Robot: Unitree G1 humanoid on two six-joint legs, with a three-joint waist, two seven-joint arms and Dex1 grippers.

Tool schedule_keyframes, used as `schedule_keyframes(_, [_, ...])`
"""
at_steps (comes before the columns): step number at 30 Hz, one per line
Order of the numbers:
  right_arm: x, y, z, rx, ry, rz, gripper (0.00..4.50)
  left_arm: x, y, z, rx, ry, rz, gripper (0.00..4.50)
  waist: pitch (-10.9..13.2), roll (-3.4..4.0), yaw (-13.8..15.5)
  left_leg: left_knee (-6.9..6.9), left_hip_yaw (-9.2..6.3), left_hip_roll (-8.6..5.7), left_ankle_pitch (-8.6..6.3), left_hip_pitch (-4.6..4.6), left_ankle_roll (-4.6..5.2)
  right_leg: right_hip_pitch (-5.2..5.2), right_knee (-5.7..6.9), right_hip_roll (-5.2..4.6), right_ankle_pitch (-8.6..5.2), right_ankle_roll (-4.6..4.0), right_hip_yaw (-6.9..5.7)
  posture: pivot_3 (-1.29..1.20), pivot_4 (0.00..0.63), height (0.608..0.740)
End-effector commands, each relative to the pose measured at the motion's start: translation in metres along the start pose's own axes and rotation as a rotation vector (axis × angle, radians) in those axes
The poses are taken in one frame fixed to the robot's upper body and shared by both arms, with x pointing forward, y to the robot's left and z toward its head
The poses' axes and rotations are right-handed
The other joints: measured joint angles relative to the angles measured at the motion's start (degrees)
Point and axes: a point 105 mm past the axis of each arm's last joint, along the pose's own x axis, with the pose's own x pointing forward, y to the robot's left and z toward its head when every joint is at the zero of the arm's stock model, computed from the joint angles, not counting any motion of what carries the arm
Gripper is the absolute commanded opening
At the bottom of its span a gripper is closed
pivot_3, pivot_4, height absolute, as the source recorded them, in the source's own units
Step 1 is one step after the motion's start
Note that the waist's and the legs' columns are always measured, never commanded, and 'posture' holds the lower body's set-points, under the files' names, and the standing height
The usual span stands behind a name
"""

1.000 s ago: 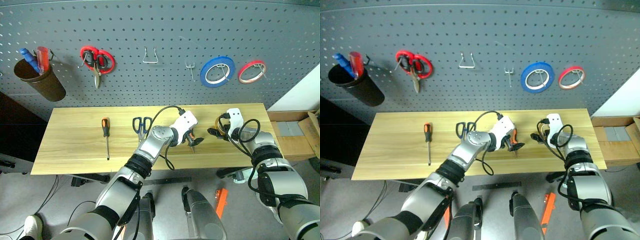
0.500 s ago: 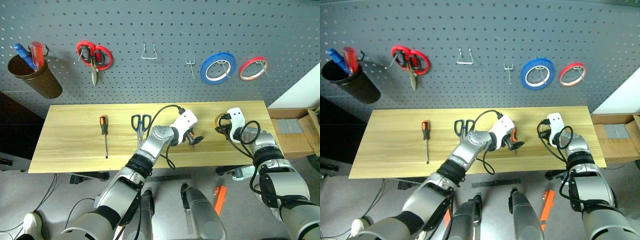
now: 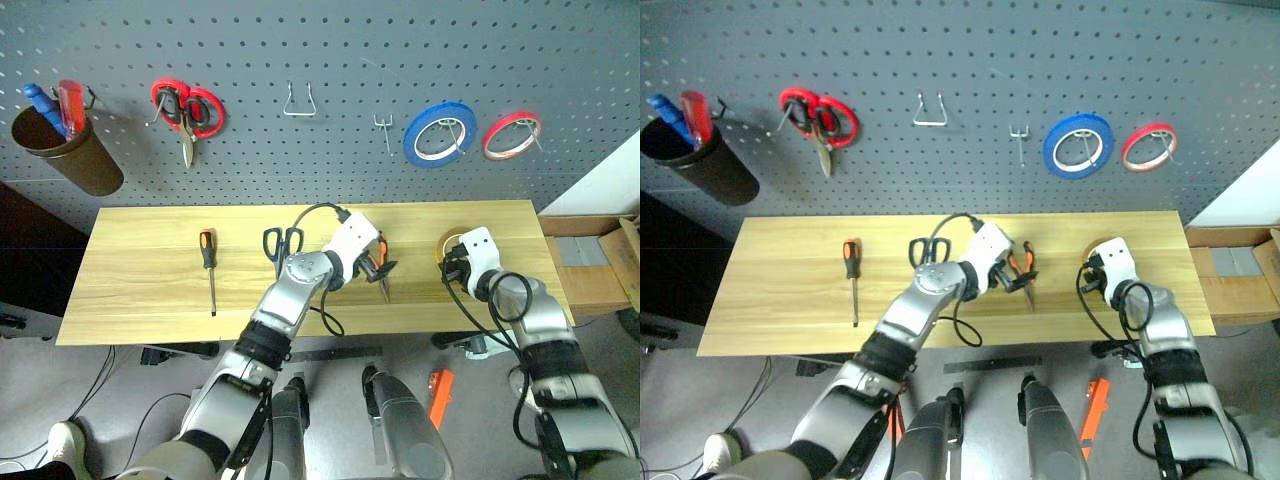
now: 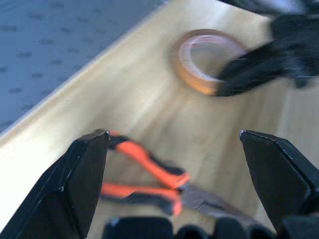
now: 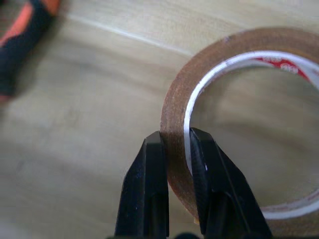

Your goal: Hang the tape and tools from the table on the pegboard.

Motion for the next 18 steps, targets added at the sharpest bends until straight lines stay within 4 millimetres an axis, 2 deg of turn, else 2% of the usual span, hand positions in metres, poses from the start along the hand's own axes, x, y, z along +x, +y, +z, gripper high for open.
schedule_keyframes(1, [-0.039,0.030,0.037,-0.139,-0.180,0.015,0.25,-0.021,0.004,0.035,-0.061,-0.141,0.074,4.50,-0.1,0.14,0.0,0.03,-0.03,-0.02,0.02,-0.07,-0.03,-0.05,0.03,-0.02,0.00,0.01,-0.02,-0.13,0.270,0.740])
schedule_keyframes(4, [-0.064,0.069,0.049,-0.253,-0.314,0.047,0.25,-0.045,0.011,0.044,-0.091,-0.179,0.143,4.50,-0.8,0.16,-0.2,0.14,-0.03,-0.03,0.03,-0.17,-0.09,-0.08,0.00,0.00,-0.13,0.28,-0.14,-0.14,0.245,0.740])
schedule_keyframes(7, [-0.072,0.088,0.057,-0.284,-0.398,0.056,0.25,-0.062,0.014,0.051,-0.114,-0.199,0.182,4.50,-1.9,0.15,-0.4,0.16,0.05,-0.03,0.08,-0.17,-0.18,-0.04,-0.08,0.05,-0.12,0.32,-0.13,-0.13,0.211,0.740])
schedule_keyframes(9, [-0.073,0.095,0.065,-0.328,-0.460,0.064,0.25,-0.072,0.015,0.054,-0.119,-0.204,0.202,4.50,-2.7,0.13,-0.3,0.31,0.09,-0.03,0.12,-0.16,-0.23,0.01,-0.09,0.26,0.01,0.52,-0.11,-0.12,0.188,0.740])
schedule_keyframes(13, [-0.071,0.107,0.095,-0.433,-0.636,0.083,0.25,-0.105,0.028,0.062,-0.134,-0.218,0.299,4.50,-4.1,-0.13,-0.7,0.82,0.16,0.02,0.18,-0.11,-0.12,0.27,-0.20,0.44,0.44,0.68,-0.03,-0.10,0.162,0.740])
schedule_keyframes(18, [-0.050,0.106,0.113,-0.455,-0.721,0.081,0.25,-0.124,0.040,0.065,-0.183,-0.225,0.389,4.50,-5.7,-0.40,-0.4,0.83,0.27,0.04,0.36,0.32,0.12,0.77,-0.29,0.47,0.53,0.49,-0.08,-0.05,0.123,0.740])
